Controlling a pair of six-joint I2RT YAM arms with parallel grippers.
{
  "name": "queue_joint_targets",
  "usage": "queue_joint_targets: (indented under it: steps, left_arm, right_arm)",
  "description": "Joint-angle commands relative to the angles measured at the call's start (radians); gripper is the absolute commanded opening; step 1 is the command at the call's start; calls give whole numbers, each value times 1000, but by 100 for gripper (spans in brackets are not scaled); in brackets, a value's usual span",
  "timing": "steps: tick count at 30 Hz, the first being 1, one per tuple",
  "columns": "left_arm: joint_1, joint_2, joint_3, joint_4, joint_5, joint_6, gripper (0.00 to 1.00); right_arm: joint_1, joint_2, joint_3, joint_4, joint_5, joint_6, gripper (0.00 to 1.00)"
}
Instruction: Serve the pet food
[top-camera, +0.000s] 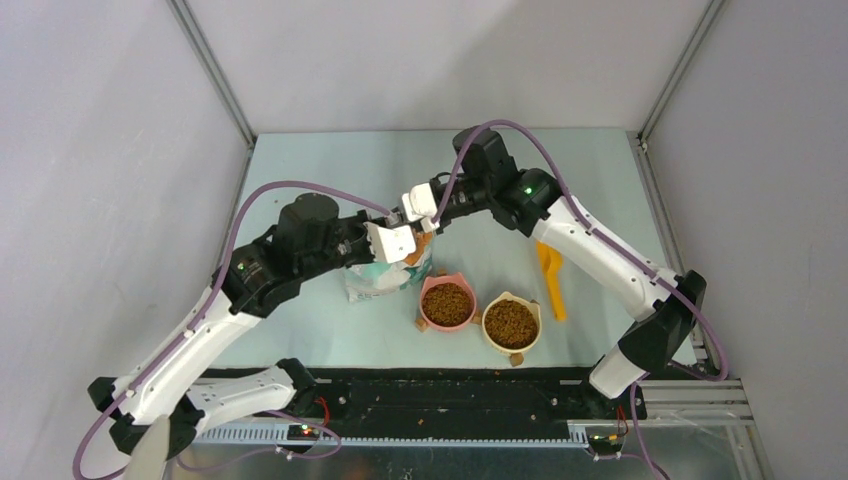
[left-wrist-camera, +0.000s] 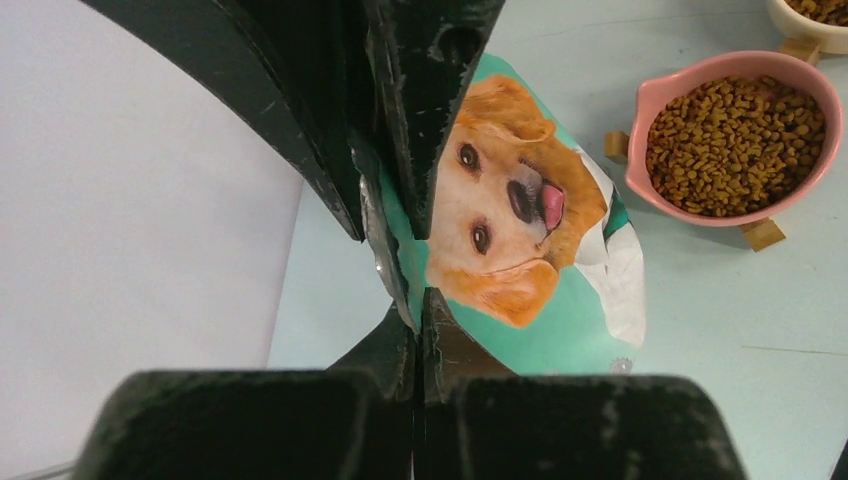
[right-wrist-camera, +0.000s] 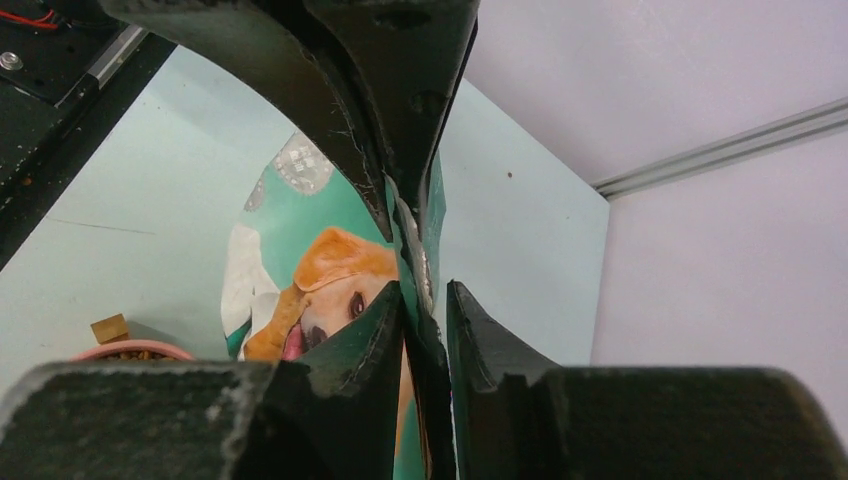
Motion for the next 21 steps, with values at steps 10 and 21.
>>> queue_joint_targets:
  steps: [10, 21]
  left_arm:
    - [-10, 27, 116, 1, 67, -30, 0]
    - [-10, 14, 98, 16, 51, -24, 0]
  right_arm:
    - [-25, -41, 40, 10, -47, 93, 3]
    - [-99, -100, -13, -32, 34, 128, 13]
